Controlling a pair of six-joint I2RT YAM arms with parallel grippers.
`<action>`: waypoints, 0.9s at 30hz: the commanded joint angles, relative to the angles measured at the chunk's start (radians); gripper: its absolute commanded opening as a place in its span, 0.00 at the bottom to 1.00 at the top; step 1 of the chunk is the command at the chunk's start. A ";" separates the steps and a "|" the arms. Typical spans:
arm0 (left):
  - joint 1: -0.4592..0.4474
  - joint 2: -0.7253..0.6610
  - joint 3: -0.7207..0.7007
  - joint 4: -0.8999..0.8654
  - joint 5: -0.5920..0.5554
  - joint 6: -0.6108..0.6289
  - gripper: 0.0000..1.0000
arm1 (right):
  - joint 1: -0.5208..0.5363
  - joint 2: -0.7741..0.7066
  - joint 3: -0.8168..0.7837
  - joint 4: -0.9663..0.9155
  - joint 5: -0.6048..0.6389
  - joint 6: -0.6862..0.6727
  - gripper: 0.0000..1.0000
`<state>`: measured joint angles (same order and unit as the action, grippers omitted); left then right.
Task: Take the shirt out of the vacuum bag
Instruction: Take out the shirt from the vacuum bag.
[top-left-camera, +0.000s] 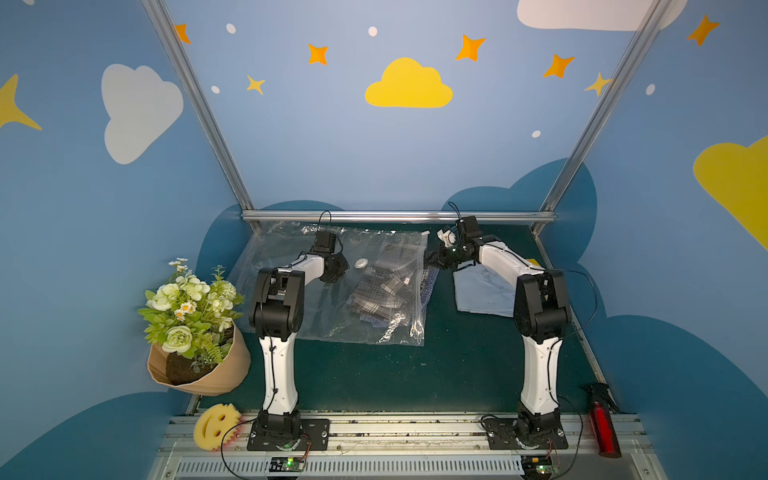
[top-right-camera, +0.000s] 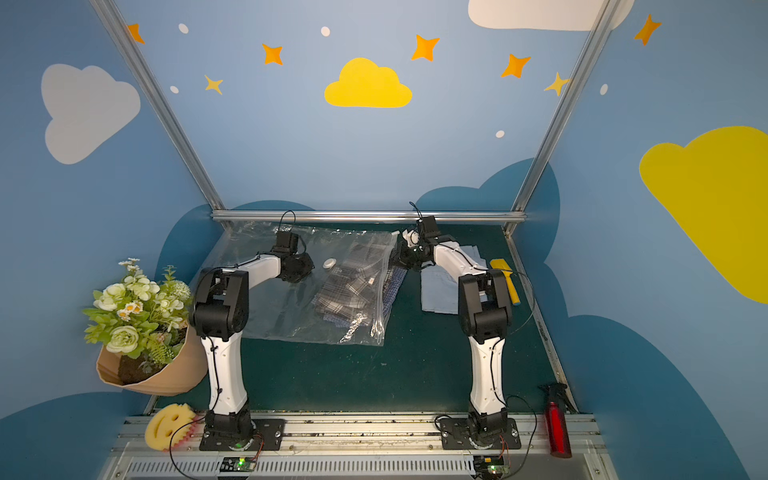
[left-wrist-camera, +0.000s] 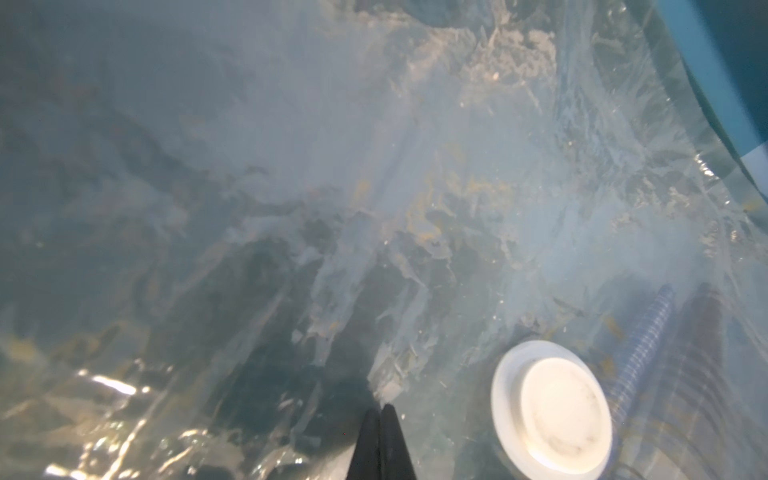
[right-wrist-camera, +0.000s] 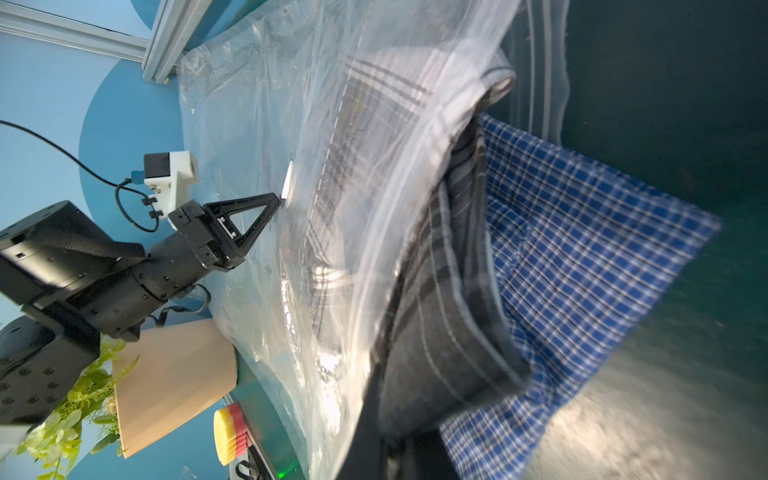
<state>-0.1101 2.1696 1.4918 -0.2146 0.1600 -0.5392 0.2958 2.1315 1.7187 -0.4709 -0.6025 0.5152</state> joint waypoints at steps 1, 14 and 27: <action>0.001 0.061 -0.010 -0.058 0.012 0.002 0.04 | -0.035 -0.076 0.022 -0.055 -0.009 -0.029 0.00; 0.005 0.061 -0.012 -0.054 0.024 0.011 0.04 | -0.116 -0.106 0.085 -0.259 -0.019 -0.171 0.00; 0.006 0.068 -0.004 -0.057 0.044 0.025 0.04 | -0.281 -0.207 -0.069 -0.363 0.016 -0.329 0.00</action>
<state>-0.1024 2.1792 1.5024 -0.2081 0.1974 -0.5285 0.0345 1.9636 1.6737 -0.7822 -0.5949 0.2497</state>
